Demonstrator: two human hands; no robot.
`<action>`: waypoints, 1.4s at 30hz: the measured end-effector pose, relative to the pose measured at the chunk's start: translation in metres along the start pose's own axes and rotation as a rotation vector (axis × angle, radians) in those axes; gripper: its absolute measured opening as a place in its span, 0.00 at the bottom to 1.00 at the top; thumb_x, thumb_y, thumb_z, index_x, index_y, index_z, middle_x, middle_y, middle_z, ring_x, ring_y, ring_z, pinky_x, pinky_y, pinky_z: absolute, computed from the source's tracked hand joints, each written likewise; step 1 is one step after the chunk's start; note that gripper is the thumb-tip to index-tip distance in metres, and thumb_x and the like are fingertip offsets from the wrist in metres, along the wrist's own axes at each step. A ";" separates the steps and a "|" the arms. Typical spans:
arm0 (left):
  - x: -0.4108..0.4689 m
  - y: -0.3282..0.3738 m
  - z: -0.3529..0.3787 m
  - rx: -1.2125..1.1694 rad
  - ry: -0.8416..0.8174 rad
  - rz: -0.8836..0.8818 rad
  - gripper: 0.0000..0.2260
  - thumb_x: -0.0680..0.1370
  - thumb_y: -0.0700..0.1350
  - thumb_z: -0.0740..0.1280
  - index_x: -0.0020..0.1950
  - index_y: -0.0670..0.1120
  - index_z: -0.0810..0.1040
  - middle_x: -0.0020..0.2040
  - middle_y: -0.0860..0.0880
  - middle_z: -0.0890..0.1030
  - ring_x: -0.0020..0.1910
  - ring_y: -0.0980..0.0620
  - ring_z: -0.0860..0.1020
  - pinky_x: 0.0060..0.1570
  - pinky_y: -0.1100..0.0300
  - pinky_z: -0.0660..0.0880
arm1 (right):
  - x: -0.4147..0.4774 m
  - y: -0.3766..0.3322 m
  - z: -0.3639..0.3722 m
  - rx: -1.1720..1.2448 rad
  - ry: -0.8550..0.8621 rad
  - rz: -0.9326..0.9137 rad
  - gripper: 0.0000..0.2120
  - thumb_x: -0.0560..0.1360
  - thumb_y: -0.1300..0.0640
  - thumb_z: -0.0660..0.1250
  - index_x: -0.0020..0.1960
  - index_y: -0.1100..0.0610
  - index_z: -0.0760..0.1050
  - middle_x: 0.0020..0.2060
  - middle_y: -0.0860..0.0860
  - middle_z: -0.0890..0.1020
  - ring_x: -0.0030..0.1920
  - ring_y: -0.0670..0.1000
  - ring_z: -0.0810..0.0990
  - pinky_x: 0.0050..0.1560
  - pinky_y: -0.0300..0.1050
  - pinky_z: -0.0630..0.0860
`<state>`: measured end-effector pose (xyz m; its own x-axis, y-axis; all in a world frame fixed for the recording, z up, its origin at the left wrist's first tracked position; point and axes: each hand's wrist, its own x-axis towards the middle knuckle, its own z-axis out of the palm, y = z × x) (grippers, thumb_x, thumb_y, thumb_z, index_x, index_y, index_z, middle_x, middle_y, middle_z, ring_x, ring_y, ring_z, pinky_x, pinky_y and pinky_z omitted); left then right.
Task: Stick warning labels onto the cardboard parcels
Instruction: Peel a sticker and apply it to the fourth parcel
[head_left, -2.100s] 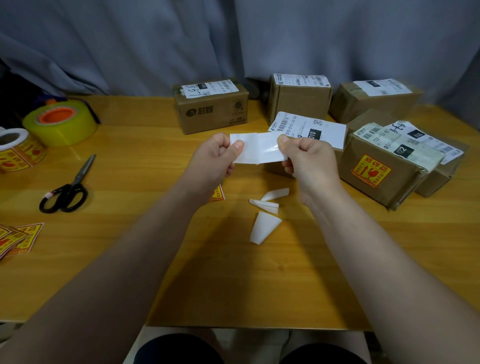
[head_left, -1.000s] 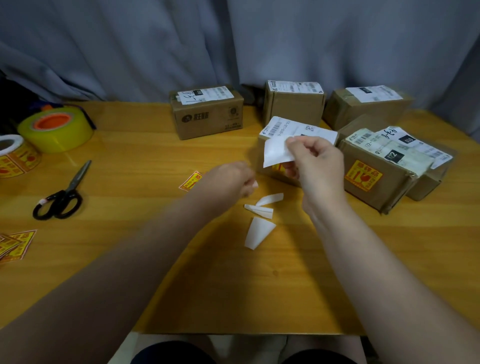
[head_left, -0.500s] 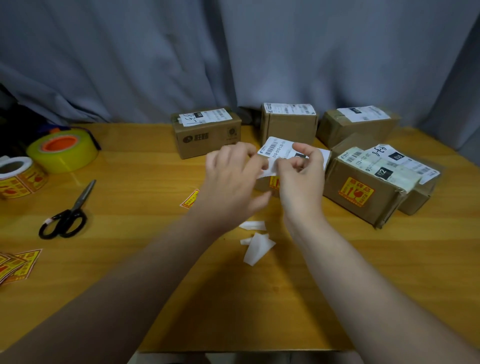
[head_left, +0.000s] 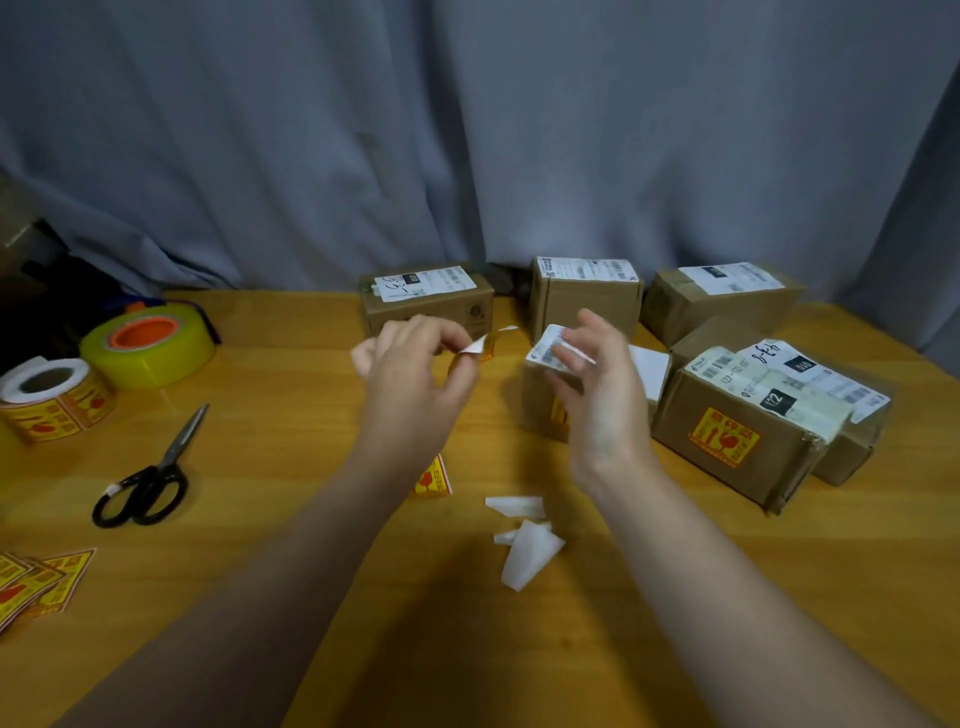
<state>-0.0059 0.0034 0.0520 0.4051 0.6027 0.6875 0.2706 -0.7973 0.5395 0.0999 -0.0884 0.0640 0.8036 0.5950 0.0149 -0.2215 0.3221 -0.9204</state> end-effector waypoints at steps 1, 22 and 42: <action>0.003 -0.006 -0.002 -0.136 -0.039 -0.063 0.08 0.75 0.46 0.68 0.40 0.57 0.72 0.38 0.63 0.75 0.44 0.61 0.72 0.54 0.63 0.60 | 0.003 0.002 0.000 -0.118 -0.105 -0.024 0.14 0.76 0.58 0.63 0.61 0.50 0.73 0.58 0.50 0.76 0.59 0.46 0.75 0.60 0.42 0.72; 0.094 -0.179 0.049 -0.018 -0.366 -0.377 0.30 0.75 0.48 0.69 0.74 0.55 0.61 0.77 0.51 0.43 0.75 0.48 0.52 0.70 0.56 0.56 | 0.154 0.101 0.081 -0.522 0.020 -0.004 0.04 0.75 0.51 0.68 0.45 0.51 0.78 0.74 0.50 0.61 0.74 0.53 0.57 0.72 0.51 0.55; 0.065 -0.124 -0.004 0.375 -0.276 -0.177 0.18 0.82 0.52 0.50 0.63 0.48 0.74 0.60 0.46 0.72 0.55 0.44 0.70 0.54 0.52 0.67 | 0.064 0.066 0.063 -0.672 -0.090 -0.050 0.14 0.70 0.43 0.71 0.44 0.54 0.82 0.69 0.51 0.65 0.71 0.52 0.60 0.68 0.49 0.60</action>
<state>-0.0167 0.1413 0.0316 0.5268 0.7390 0.4199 0.6308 -0.6710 0.3896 0.1021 0.0169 0.0285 0.7486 0.6593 0.0695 0.2295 -0.1594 -0.9602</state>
